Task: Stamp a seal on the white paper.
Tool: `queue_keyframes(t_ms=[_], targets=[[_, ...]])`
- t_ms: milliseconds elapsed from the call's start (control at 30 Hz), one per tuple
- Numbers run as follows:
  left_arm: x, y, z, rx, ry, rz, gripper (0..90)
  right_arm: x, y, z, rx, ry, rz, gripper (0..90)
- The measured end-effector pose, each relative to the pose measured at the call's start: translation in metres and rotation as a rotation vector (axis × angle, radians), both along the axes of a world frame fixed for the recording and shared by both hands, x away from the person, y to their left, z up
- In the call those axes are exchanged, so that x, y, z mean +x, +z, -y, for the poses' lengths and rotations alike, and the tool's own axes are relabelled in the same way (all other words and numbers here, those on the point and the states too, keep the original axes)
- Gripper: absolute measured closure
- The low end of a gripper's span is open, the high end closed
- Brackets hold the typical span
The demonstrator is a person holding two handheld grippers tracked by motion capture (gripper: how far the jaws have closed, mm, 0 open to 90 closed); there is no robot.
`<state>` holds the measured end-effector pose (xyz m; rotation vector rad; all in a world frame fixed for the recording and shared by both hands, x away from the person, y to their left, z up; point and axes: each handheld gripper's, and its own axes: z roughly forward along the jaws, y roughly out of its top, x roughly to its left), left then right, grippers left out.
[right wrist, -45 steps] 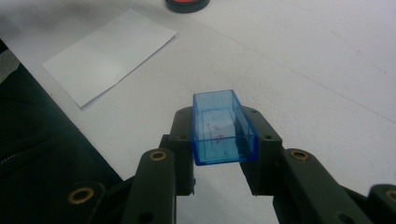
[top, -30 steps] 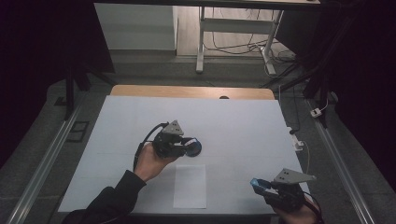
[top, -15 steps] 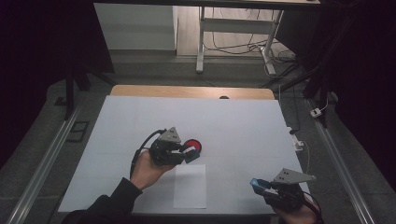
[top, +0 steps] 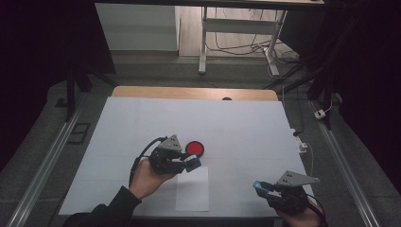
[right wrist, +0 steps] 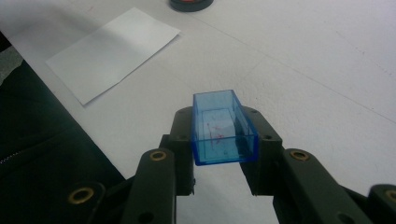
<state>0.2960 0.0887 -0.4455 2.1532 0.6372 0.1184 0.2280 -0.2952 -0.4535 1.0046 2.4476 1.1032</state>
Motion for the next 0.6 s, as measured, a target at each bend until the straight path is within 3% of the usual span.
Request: queue_keyframes(t_ms=[600], targets=[[-0.01, -0.025, 0.009, 0.057, -0.019, -0.032, 70.1, 0.0, 0.0, 0.0, 0.003, 0.001, -0.001, 68.1]])
